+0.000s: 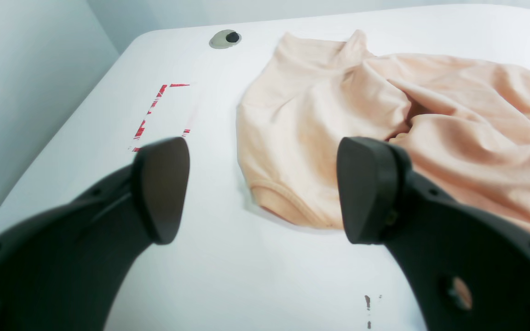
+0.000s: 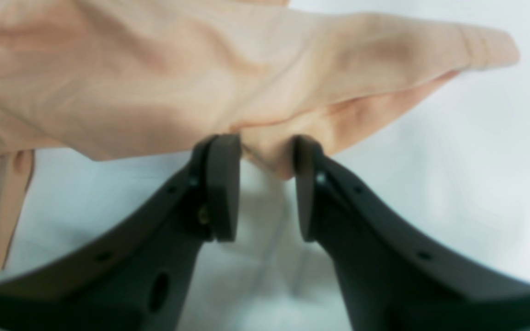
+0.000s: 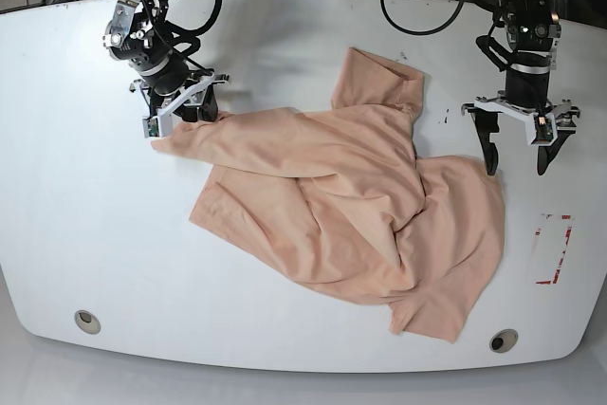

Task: Fold the T-shirt properly
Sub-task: 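Release the shirt edge and lift the right gripper away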

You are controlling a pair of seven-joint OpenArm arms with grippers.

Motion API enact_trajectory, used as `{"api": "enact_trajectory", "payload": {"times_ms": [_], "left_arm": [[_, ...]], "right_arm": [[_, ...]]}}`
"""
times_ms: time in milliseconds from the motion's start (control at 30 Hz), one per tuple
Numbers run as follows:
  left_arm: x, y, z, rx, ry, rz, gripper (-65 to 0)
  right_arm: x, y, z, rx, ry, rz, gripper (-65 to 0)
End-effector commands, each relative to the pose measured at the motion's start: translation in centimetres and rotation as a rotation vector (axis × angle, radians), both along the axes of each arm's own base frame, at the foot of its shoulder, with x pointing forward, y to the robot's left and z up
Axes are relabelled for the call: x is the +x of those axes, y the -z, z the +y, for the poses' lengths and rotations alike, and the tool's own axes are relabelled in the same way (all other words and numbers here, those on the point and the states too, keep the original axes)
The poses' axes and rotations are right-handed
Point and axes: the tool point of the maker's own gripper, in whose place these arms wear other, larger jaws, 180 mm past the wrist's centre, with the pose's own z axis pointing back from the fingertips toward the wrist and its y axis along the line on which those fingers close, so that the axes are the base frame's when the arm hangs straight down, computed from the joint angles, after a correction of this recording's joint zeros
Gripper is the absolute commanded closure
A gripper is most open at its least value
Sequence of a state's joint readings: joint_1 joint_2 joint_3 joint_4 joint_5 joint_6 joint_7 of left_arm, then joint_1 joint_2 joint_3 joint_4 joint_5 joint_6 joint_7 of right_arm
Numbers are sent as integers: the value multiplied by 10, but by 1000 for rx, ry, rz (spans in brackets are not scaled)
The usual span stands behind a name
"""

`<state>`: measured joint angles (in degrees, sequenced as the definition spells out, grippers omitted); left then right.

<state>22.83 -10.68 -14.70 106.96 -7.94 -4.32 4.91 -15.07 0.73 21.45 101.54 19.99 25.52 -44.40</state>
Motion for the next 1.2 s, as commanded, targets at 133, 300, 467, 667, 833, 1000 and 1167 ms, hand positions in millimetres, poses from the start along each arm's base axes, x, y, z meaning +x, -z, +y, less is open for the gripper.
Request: {"api": "enact_trajectory", "payload": {"times_ms": [133,300,467,667,833,1000,1167], "left_arm": [[0,-13,7,17,-12,-46,-476],[1,-14,7,18,-9,-48,-473],[1,-14,7,19,-10,-46,-473],[2,-16,4,21,-1,-51,-475],[3,-15,2,21,3,-51,-476],[2,-17,5,26,-3,-59,-475],[1,-17,5,28,-3,-56,-476]], "right_arm": [[8,-19,-10,-18,5,-64,-343],[5,-12,-20,-44,-4,-41,-380],[3,-5,-27,-54,-6,-16,-353],[1,4,-35,-65,-8,19,-262],[1,5,-34,-64,-11,27,-145],[1,2,-31,-63,-13,23,0],[2,-9,-31,-81,-17,1,0]]}}
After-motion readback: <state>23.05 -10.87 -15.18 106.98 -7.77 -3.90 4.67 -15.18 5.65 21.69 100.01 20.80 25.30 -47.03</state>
